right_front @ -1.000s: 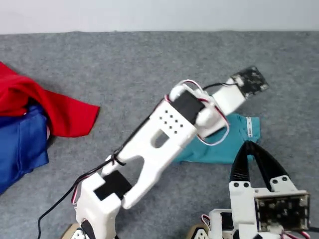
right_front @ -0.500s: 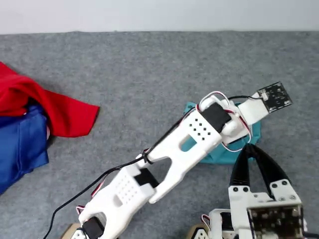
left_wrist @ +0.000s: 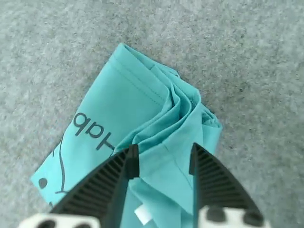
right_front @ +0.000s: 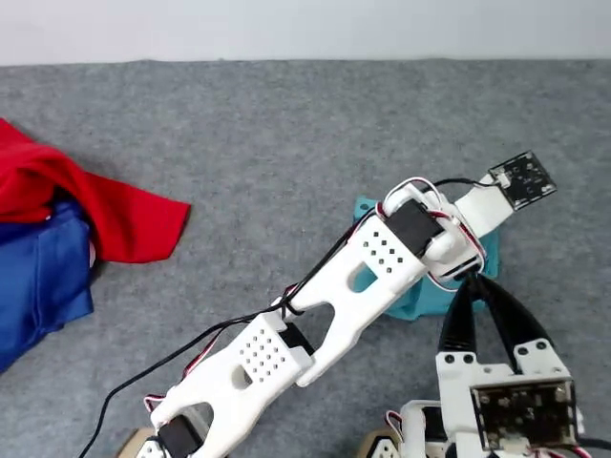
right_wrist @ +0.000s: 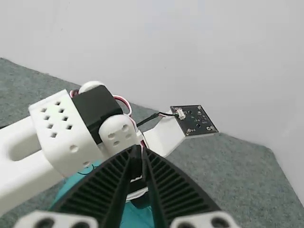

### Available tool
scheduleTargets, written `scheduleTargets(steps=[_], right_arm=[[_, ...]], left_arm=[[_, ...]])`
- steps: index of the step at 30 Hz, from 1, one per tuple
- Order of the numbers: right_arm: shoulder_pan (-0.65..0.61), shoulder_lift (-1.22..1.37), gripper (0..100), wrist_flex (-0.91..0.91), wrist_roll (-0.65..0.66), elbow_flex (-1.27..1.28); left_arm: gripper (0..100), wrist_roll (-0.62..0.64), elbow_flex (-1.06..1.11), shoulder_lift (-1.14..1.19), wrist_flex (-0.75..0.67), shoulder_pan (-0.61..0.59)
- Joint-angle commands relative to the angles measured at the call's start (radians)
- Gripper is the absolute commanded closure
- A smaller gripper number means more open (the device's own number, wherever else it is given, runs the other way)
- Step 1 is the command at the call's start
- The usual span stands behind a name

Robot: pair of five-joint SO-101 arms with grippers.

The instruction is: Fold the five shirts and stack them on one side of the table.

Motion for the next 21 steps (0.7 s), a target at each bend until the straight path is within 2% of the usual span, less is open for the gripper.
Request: scheduleTargets(steps=[1,8,14,21], right_arm=[[-0.005,-0.001,98.3,-0.019,0.011,0.006],[-0.002,-0.001,98.3,-0.019,0.011,0.034],[-0.002,-0.001,98.3,-0.013,0.012,0.034],[-0.002,-0.004,98.3,-0.016,0.012,0.026]], left_arm=[[83,0.011,-0.077,-0.021,0.040,-0.017],[99,0.003,-0.102,-0.006,0.071,-0.118],[99,-0.037,-0.102,0.124,0.077,-0.167],[99,-0.075,-0.111,0.258,0.089,-0.083]])
